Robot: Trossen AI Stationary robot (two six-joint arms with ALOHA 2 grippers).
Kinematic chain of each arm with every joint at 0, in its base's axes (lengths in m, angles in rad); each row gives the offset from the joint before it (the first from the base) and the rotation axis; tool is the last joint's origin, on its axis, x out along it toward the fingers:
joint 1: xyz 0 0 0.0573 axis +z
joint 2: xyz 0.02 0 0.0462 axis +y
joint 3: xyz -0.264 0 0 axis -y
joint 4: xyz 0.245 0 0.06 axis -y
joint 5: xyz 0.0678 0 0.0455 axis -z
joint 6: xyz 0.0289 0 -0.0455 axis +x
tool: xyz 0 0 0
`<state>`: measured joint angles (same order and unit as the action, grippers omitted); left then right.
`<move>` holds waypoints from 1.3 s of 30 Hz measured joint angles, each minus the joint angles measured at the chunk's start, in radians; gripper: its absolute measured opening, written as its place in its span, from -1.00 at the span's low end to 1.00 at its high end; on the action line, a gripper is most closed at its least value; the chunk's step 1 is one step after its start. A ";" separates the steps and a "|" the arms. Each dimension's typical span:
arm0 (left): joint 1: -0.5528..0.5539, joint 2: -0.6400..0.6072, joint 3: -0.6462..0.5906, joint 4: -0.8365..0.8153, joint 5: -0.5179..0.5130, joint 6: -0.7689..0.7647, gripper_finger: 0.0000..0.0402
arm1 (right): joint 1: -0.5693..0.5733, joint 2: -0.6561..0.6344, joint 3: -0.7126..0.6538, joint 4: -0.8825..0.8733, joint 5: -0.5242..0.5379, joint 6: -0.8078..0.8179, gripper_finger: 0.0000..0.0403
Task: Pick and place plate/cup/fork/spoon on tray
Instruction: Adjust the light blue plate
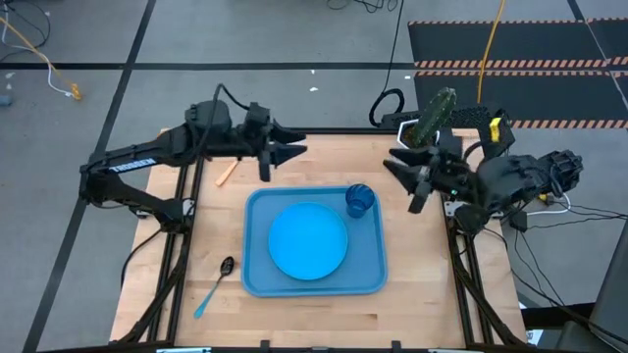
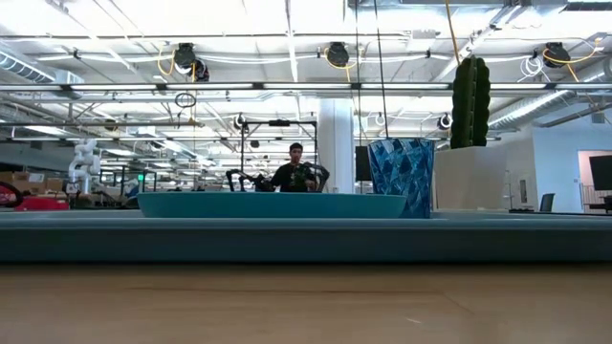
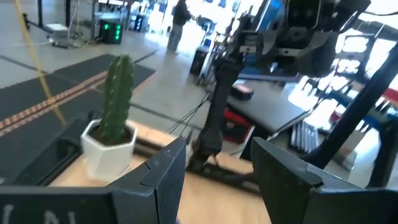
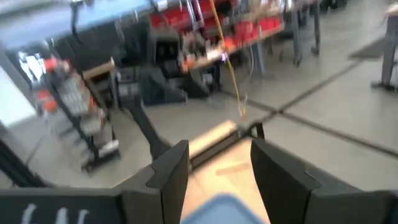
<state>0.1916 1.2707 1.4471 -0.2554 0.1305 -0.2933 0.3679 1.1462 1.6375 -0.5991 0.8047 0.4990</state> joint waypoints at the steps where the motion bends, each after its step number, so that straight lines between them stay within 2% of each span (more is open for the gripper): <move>1: 0.000 -0.009 0.000 -0.033 0.000 0.009 -0.08 | -0.015 0.018 0.027 -0.053 -0.026 0.021 -0.17; 7: -0.003 -0.056 0.000 -0.289 -0.060 0.051 -0.08 | -0.128 0.120 0.128 -0.301 -0.238 0.140 -0.17; 13: -0.004 -0.069 0.000 -0.556 -0.136 0.035 -0.08 | -0.250 0.208 0.137 -0.487 -0.472 0.222 -0.17; 17: -0.004 -0.051 0.000 -0.735 -0.162 0.013 -0.08 | -0.307 0.264 0.136 -0.592 -0.592 0.229 -0.17; 23: -0.004 0.007 0.000 -0.893 -0.143 -0.034 -0.08 | -0.351 0.324 0.137 -0.660 -0.678 0.219 -0.17; 29: -0.004 0.069 0.000 -1.023 -0.080 -0.043 -0.08 | -0.357 0.365 0.136 -0.764 -0.679 0.222 -0.17; 34: -0.003 0.099 -0.011 -1.023 -0.078 -0.022 -0.08 | -0.392 0.406 0.136 -0.825 -0.691 0.223 -0.17; 39: -0.002 0.104 -0.096 -1.015 -0.065 -0.038 -0.08 | -0.408 0.437 0.136 -0.780 -0.781 0.213 -0.17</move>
<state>0.1894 1.3749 1.3508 -1.2703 0.0652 -0.3310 -0.0397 1.5829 1.7737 -1.3791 0.0235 0.7122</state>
